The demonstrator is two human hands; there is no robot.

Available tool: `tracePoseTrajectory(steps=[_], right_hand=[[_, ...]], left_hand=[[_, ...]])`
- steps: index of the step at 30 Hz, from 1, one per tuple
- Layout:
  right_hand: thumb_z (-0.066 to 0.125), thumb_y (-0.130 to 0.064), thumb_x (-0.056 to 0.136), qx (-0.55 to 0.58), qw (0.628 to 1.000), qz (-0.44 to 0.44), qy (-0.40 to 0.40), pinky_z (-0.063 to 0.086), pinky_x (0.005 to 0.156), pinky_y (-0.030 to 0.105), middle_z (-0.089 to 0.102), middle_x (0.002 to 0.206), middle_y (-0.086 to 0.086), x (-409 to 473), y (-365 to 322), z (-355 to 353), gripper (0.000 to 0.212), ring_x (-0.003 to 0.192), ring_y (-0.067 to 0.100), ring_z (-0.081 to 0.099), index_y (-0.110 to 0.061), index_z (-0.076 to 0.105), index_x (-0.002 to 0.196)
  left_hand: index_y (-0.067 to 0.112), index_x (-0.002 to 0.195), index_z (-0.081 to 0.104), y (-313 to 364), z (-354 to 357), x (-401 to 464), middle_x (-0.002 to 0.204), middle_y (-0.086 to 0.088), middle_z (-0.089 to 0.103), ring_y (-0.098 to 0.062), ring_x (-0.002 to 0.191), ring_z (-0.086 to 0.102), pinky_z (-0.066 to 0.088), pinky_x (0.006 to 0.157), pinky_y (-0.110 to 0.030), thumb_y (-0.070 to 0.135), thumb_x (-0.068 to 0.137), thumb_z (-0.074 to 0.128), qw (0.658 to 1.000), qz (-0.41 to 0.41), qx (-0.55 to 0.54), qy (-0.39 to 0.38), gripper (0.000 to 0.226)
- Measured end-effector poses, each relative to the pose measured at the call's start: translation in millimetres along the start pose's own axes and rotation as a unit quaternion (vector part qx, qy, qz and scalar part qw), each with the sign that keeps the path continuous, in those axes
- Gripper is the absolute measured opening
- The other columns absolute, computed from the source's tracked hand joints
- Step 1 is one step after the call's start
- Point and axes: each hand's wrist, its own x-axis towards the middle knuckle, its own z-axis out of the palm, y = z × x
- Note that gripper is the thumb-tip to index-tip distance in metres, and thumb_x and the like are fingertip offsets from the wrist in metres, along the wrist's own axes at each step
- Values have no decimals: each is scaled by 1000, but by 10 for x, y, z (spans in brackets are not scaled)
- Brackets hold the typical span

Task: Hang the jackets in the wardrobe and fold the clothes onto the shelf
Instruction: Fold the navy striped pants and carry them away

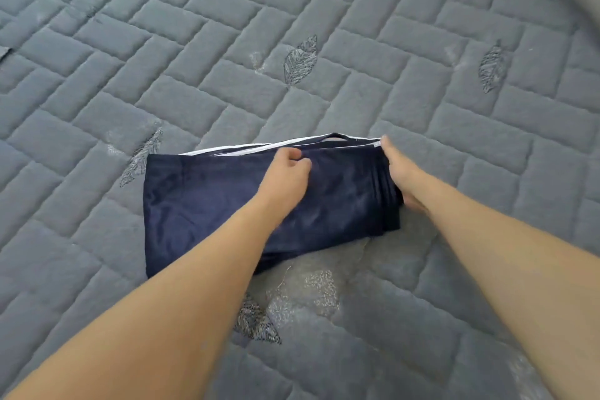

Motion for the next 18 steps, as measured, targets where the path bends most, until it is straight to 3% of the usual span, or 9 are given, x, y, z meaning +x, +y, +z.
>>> tracePoseTrajectory(steps=[1, 3, 5, 9, 12, 14, 16, 18], right_hand=[[33, -74, 91, -61, 998, -13, 23, 40, 108, 44, 42, 151, 11, 17, 21, 27, 78, 135, 25, 46, -21, 40, 148], [40, -70, 90, -203, 962, -82, 165, 21, 118, 46, 19, 160, 11, 14, 112, 111, 86, 145, 30, 24, -19, 20, 156], [53, -60, 88, -306, 891, -150, 301, 26, 111, 46, 30, 151, 12, -87, 225, 272, 81, 137, 35, 30, -14, 29, 150], [66, -39, 83, -411, 853, -98, 307, 31, 106, 44, 42, 139, 16, -106, 413, 526, 65, 130, 37, 38, -6, 40, 133], [62, -22, 84, -455, 812, -141, 338, 31, 106, 42, 50, 135, 16, -19, 295, 530, 48, 128, 35, 41, -7, 47, 127], [55, -15, 86, -465, 790, -179, 358, 32, 103, 43, 54, 132, 14, 33, 208, 503, 39, 125, 35, 43, -9, 53, 124], [51, -13, 88, -441, 798, -164, 376, 31, 103, 44, 52, 133, 13, 49, 172, 493, 37, 126, 35, 42, -11, 54, 125], [47, -13, 91, -385, 830, -131, 381, 30, 109, 45, 48, 137, 15, 14, 193, 537, 38, 127, 37, 41, -9, 54, 128]], left_hand=[[22, 125, 51, -179, -187, 38, 102, 5, 62, -20, 88, 61, 49, 71, -33, 28, 91, 50, 998, -23, 26, 53, 35], [22, 128, 51, -540, -610, 54, 123, -5, 58, -34, 114, 54, 47, 96, -43, 25, 90, 48, 976, -87, 131, 154, 39], [21, 133, 50, -849, -965, -5, 139, -14, 47, -41, 129, 41, 36, 107, -47, 25, 88, 50, 934, -150, 220, 239, 45], [16, 142, 37, -1255, -1318, -121, 151, -16, 30, -37, 139, 24, 22, 114, -47, 28, 90, 50, 907, -243, 177, 295, 55], [17, 148, 30, -1423, -1411, -142, 152, -15, 27, -34, 139, 23, 21, 113, -44, 40, 91, 48, 908, -267, 136, 293, 63], [17, 145, 35, -1492, -1477, -114, 149, -15, 32, -36, 135, 28, 25, 109, -45, 47, 91, 42, 906, -265, 144, 298, 62], [13, 136, 45, -1545, -1557, -72, 141, -16, 42, -36, 124, 40, 34, 99, -45, 49, 89, 41, 918, -254, 107, 286, 59], [11, 119, 57, -1573, -1607, -67, 123, -12, 60, -27, 95, 58, 45, 76, -36, 42, 86, 51, 942, -220, -35, 251, 45]])
